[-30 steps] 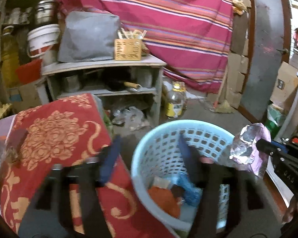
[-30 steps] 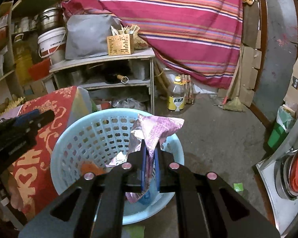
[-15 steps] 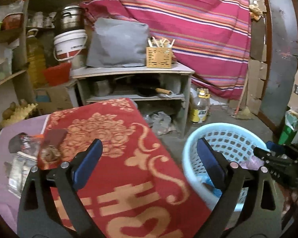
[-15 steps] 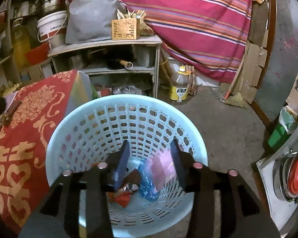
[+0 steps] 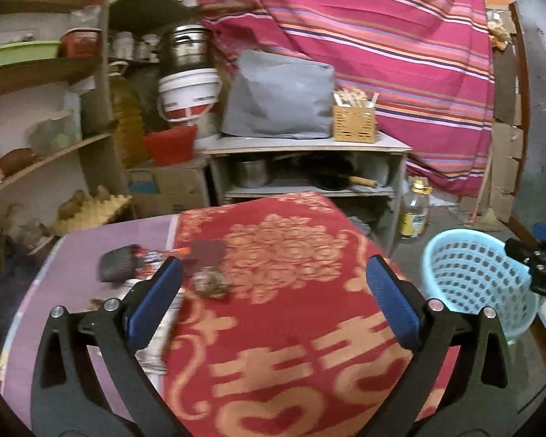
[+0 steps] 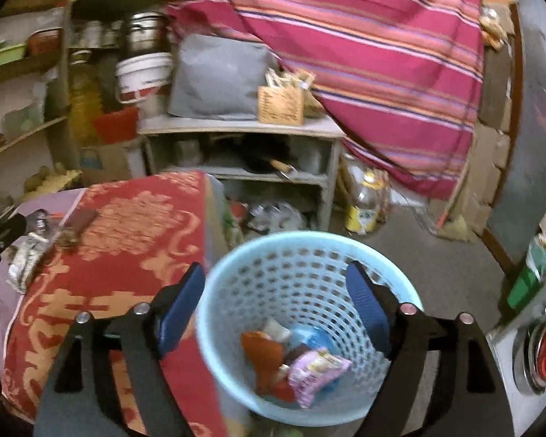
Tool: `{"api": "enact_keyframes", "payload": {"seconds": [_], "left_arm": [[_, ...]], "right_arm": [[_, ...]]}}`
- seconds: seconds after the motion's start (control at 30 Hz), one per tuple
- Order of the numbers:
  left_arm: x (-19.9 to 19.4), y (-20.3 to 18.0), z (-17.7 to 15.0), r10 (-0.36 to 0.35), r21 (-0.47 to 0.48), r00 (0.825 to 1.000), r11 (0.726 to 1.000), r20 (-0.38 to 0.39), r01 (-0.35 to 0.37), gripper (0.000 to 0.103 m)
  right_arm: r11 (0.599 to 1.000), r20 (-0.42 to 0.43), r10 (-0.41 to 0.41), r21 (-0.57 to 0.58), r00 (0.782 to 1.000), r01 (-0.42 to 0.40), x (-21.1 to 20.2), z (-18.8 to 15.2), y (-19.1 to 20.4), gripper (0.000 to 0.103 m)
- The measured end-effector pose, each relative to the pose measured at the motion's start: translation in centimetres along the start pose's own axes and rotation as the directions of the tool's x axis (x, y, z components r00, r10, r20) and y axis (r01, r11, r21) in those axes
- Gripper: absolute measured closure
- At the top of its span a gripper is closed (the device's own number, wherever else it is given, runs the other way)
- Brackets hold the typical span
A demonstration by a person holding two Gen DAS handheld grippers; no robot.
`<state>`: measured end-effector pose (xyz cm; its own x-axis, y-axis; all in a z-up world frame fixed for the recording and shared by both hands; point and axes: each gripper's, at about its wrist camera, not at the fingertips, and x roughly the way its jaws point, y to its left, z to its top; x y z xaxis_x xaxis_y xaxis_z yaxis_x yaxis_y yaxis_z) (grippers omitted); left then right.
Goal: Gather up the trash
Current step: 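Move both open tools back over the table trash, then grasp the brown crumpled paper with the left tool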
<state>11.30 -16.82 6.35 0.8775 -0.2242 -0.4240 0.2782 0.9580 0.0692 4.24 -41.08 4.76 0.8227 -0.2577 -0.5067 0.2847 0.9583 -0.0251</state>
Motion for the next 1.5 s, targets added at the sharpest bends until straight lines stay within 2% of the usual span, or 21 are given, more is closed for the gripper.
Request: {"api": "enact_keyframes", "payload": {"seconds": [0.23, 0.4, 0.73, 0.93, 1.1, 1.2, 1.33, 1.5], "left_arm": [[0.0, 6.7, -1.4, 0.098, -0.04, 0.994, 0.994, -0.04, -0.1, 0.006], [0.0, 10.8, -2.2, 0.154, -0.061, 0.986, 0.986, -0.061, -0.157, 0.006], [0.8, 17.1, -3.5, 0.213, -0.111, 0.971, 0.968, -0.107, -0.225, 0.006], [1.4, 20.5, -4.3, 0.237, -0.144, 0.964, 0.957, -0.118, -0.252, 0.006], [2.8, 23.4, -5.7, 0.255, -0.177, 0.954, 0.943, -0.161, -0.282, 0.006], [3.6, 24.5, -6.1, 0.247, -0.193, 0.953, 0.94, -0.175, -0.28, 0.006], [4.6, 24.9, -6.6, 0.242, -0.192, 0.95, 0.941, -0.199, -0.28, 0.006], [6.5, 24.3, -6.7, 0.242, -0.157, 0.944, 0.947, -0.224, -0.28, 0.006]], "right_arm": [[0.995, 0.026, 0.104, -0.002, 0.994, -0.104, -0.4, 1.0, 5.0, 0.014], [0.991, 0.028, 0.132, -0.032, 0.991, -0.131, -0.3, 1.2, 8.4, 0.014], [0.983, 0.016, 0.176, -0.064, 0.984, -0.174, 1.0, 1.2, 15.0, 0.014], [0.98, -0.002, 0.163, -0.118, 0.987, -0.162, 2.3, 1.0, 18.5, 0.014], [0.978, -0.008, 0.148, -0.148, 0.989, -0.147, 3.5, 1.2, 20.0, 0.014], [0.979, -0.01, 0.14, -0.151, 0.99, -0.14, 4.2, 1.3, 20.5, 0.014], [0.982, -0.024, 0.119, -0.146, 0.993, -0.121, 5.3, 1.3, 21.0, 0.009], [0.983, -0.036, 0.087, -0.157, 0.996, -0.091, 6.3, 1.3, 21.3, 0.009]]}}
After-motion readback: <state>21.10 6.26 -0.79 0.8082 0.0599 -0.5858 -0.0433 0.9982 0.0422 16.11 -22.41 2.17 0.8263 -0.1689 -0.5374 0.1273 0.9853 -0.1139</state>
